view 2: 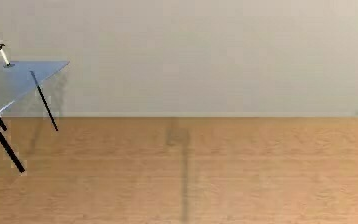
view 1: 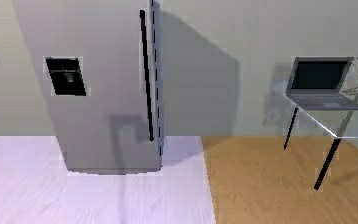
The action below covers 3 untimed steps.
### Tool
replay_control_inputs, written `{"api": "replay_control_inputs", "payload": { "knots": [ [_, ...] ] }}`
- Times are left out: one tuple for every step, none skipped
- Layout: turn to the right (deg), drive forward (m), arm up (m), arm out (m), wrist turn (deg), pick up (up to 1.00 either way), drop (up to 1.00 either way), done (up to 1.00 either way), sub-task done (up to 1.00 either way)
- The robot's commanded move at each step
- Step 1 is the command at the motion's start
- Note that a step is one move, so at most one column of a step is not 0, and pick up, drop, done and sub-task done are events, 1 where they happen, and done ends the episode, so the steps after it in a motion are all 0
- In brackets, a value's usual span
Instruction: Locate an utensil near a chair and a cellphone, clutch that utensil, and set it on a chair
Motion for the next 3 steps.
{"api": "replay_control_inputs", "payload": {
  "knots": [
    [-45.0,0.00,0.00,0.00,0.0,0.00,0.00,0.00,0.00],
    [-42.0,0.00,0.00,0.00,0.0,0.00,0.00,0.00,0.00],
    [-3.0,0.00,0.00,0.00,0.0,0.00,0.00,0.00,0.00]
  ]
}}
